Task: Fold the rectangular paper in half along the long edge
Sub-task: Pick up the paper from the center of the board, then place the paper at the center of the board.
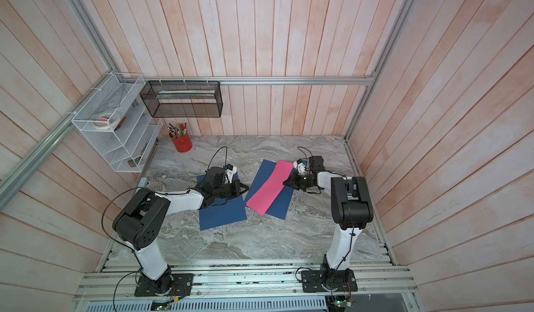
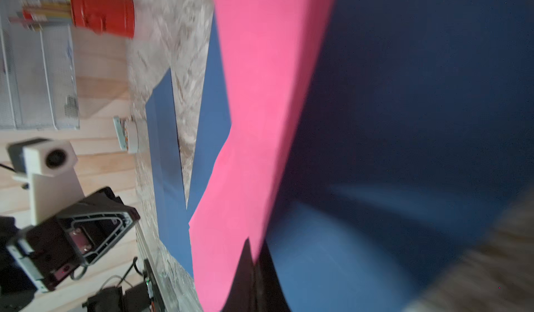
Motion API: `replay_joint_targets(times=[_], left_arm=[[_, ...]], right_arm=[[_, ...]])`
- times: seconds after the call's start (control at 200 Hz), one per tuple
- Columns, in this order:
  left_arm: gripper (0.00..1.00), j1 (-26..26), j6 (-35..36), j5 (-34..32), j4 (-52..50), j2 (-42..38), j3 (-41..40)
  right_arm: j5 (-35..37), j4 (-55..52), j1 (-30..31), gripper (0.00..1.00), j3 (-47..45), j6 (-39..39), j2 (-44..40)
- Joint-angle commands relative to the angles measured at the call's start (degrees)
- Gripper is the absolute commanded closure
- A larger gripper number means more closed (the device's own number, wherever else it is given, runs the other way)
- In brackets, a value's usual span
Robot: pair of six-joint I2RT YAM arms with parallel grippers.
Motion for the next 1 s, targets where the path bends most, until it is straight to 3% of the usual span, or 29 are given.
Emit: replay_joint_targets(times=[0.0,0.22,0.515,0.615,0.7,0.84,0.995], left_arm=[[1.0,0.2,1.2,0.8,0.1,-1.5,0.0],[1.0,0.2,0.0,3.2,1.7,1.1,1.5],[1.0,0.2,0.3,3.0,0.7,1.8,2.1],[1.0,0.1,0.8,2.4,-0.5,1.6,2.2],[1.0,0.2,1.5,1.5,-1.7,1.5,2.5],[1.0,0.0,4.1,-0.9,-7.5,3.2,6.4],[1.0,-1.0,6.6,-3.2,-12.5,6.6,12.2]], right_arm=[[1.2,-4.6,-8.0,1.0,0.4,-0.3,-4.4],[5.4,-9.9,-17.6,1.0,2.1,-2.1,-2.0],[12.0,-9.7,-22.5,1.0,0.1,-1.6,1.4],[13.5,-10.8,-23.5,0.8,-0.7,-1.3,-1.0],[16.1,-12.1,-23.5,0.74,-1.5,-1.0,-5.7],[19.7,-15.2,-19.1,0.7,-1.9,-0.3,-13.9],[20.7,-13.7,-3.3,0.76,-2.4,2.6,-16.4]])
